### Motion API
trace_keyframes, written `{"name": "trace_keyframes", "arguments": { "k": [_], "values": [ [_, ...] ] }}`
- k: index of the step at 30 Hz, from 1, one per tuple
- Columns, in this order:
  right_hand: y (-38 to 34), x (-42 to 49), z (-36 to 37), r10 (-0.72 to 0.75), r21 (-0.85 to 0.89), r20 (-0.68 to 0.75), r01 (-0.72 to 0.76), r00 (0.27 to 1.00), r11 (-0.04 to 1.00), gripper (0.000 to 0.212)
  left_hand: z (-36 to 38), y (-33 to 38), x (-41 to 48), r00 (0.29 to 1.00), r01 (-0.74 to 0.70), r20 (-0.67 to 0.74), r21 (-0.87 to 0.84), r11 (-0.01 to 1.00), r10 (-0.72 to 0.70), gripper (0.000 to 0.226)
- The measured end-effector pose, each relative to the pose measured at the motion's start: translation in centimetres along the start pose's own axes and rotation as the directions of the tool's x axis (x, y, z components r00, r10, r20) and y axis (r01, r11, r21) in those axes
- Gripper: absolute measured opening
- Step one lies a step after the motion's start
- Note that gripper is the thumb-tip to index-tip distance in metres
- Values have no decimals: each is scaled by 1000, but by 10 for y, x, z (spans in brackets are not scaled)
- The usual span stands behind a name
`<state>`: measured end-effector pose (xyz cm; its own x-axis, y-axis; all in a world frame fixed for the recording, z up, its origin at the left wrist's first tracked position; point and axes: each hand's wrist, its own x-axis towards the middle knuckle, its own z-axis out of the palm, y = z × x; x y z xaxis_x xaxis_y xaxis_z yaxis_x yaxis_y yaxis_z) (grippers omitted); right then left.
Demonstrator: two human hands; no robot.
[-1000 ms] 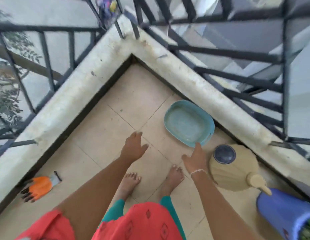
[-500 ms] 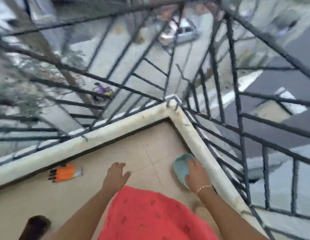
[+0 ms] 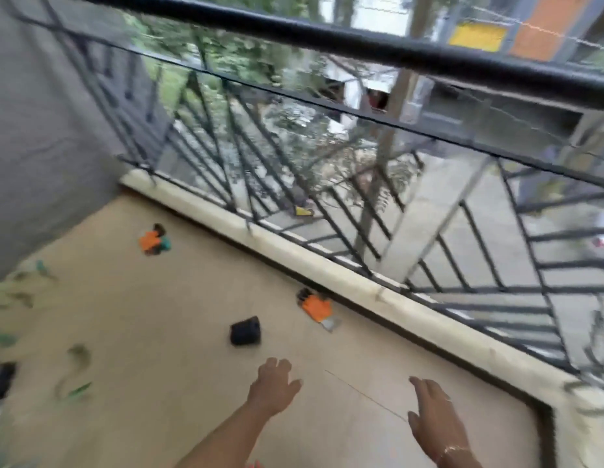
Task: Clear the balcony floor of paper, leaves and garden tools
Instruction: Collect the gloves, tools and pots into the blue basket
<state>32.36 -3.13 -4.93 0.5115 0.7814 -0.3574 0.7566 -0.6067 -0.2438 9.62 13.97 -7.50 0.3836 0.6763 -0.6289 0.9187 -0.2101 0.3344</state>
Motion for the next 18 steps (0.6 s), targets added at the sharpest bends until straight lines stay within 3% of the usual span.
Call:
{"name": "trace_keyframes", "arguments": {
  "k": [3,5,6,8,11,15,18],
  "values": [
    [-73,25,22,-157,-78,44,160,987,984,83,-38,-71,-16,992,94,-75,-103,990,-102,48],
    [-121,43,41,-276,-104,153,293,949,950,96,-59,-119,-27,974,161,-127,-185,969,-186,48],
    [-148,48,45,-310,-142,221,345,924,928,93,-67,-143,-35,963,196,-144,-216,956,-230,48],
    [-203,56,52,-420,-183,194,453,887,873,80,-78,-187,-50,935,272,-151,-278,921,-321,47],
    [-272,61,58,-706,-341,47,675,707,654,70,-85,-239,-76,880,361,-158,-390,847,-447,47],
    [-364,52,52,-636,-292,375,737,674,609,69,-79,-290,-115,774,455,-147,-547,702,-616,47],
    [-400,48,70,-763,-239,374,850,527,470,73,-69,-312,-140,690,503,-99,-647,573,-717,46]
  ]
}}
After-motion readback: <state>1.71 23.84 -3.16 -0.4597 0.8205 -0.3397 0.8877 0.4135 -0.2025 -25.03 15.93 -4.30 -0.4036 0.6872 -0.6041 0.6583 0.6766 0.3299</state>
